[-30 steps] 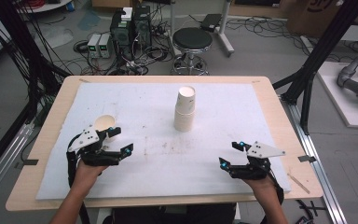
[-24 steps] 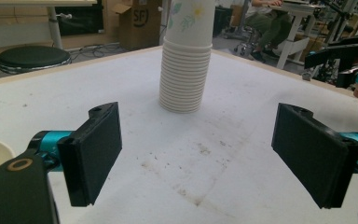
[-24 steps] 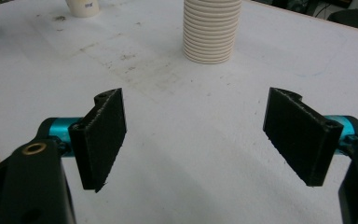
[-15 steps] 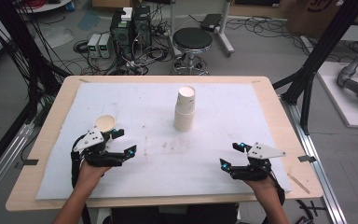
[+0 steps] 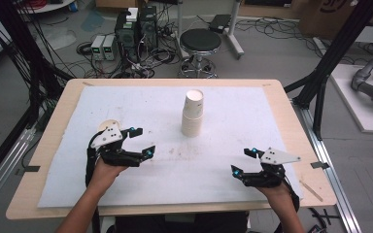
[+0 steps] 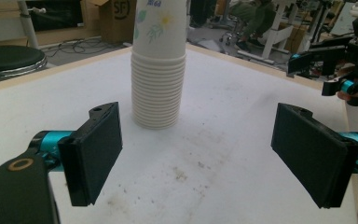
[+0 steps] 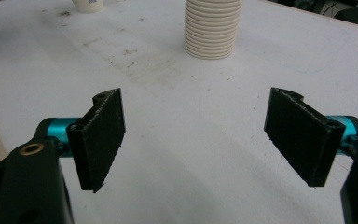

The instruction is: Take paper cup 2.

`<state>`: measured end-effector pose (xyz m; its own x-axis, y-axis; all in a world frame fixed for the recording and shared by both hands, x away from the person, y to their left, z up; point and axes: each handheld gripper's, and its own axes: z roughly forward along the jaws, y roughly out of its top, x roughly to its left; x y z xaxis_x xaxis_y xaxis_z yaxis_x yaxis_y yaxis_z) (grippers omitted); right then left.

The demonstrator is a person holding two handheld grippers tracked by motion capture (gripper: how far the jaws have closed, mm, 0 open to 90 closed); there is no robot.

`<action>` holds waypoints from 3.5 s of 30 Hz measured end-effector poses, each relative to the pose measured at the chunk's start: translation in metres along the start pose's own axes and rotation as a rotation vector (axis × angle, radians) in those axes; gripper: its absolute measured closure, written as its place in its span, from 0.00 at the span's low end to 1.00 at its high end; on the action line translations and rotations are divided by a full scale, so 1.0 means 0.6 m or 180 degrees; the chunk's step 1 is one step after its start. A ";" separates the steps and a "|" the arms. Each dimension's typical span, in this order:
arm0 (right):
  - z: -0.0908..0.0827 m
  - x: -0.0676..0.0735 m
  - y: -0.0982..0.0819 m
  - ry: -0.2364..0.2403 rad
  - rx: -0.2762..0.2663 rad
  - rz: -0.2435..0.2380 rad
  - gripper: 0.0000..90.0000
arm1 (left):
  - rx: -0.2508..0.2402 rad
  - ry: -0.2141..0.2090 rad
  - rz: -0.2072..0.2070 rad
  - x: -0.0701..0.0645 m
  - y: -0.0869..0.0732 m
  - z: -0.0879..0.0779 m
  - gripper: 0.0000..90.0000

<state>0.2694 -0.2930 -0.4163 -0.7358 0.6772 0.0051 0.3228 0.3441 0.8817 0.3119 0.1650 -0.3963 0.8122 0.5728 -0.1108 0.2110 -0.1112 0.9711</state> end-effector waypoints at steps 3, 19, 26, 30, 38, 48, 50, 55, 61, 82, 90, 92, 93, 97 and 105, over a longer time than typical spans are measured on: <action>0.000 0.000 0.000 0.0013 0.0003 -0.0005 0.23 | 0.0003 -0.0037 -0.0009 0.001 0.011 0.007 0.18; 0.002 0.003 0.002 0.0047 -0.0004 -0.0026 0.23 | 0.0053 -0.0114 0.0072 0.007 0.079 0.062 0.18; 0.000 0.003 0.002 0.0059 -0.0010 -0.0011 0.23 | 0.0099 -0.0142 0.0058 0.017 0.110 0.089 0.18; -0.001 0.003 0.003 0.0060 -0.0023 -0.0012 0.23 | 0.0121 -0.0151 0.0094 0.017 0.126 0.103 0.18; -0.001 0.005 0.004 0.0066 -0.0023 -0.0007 0.23 | 0.0181 -0.0123 0.0081 0.026 0.153 0.139 0.18; -0.003 0.003 0.004 0.0077 -0.0043 0.0021 0.23 | 0.0298 -0.0015 -0.0028 0.044 0.178 0.193 0.18; -0.003 0.003 0.004 0.0078 -0.0050 0.0023 0.23 | 0.0334 -0.0011 -0.0032 0.046 0.184 0.203 0.18; -0.002 0.003 0.004 0.0083 -0.0041 0.0007 0.23 | 0.0478 0.0020 -0.0012 0.050 0.195 0.233 0.18; -0.003 0.004 0.005 0.0093 -0.0050 0.0018 0.23 | 0.0607 0.0044 0.0018 0.049 0.197 0.263 0.18; -0.002 0.004 0.005 0.0094 -0.0045 0.0016 0.23 | 0.0645 0.0033 0.0076 0.048 0.193 0.288 0.39; -0.001 0.005 0.006 0.0107 -0.0045 0.0018 0.23 | 0.0483 0.0023 0.0080 0.043 0.208 0.276 0.39; -0.001 0.005 0.006 0.0106 -0.0043 0.0015 0.23 | 0.0441 0.0039 0.0083 0.041 0.214 0.271 0.40; -0.001 0.005 0.006 0.0106 -0.0044 0.0016 0.23 | 0.0421 0.0036 0.0083 0.040 0.218 0.269 0.40; -0.001 0.006 0.007 0.0097 -0.0037 0.0024 0.23 | 0.0342 0.0050 0.0109 0.035 0.234 0.260 0.40; -0.001 0.009 0.009 0.0098 -0.0042 -0.0001 0.23 | 0.0076 0.0110 0.0141 0.026 0.266 0.232 0.40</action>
<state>0.2669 -0.2879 -0.4113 -0.7539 0.6567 0.0191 0.3147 0.3355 0.8879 0.4341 0.0431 -0.2724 0.8017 0.5947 -0.0599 0.1884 -0.1562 0.9696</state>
